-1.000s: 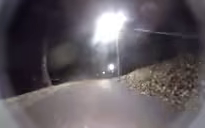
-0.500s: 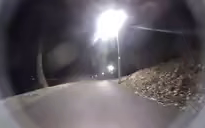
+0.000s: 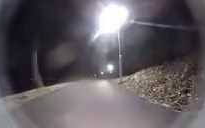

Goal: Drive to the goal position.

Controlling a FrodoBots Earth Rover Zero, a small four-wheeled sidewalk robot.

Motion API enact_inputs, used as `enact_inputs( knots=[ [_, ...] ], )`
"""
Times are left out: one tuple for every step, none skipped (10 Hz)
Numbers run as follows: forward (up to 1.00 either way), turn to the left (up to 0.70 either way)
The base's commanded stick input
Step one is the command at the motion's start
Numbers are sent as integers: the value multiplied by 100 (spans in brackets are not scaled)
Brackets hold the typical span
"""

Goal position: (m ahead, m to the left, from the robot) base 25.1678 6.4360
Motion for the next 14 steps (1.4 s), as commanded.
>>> enact_inputs(
  knots=[
    [100, 0],
    [100, 0],
    [100, 0],
    [100, 0],
    [100, 0],
    [100, 0],
    [100, 0],
    [100, 0],
    [100, 0],
    [100, 0],
    [100, 0],
    [100, 0],
    [100, 0],
    [100, 0]
  ],
)
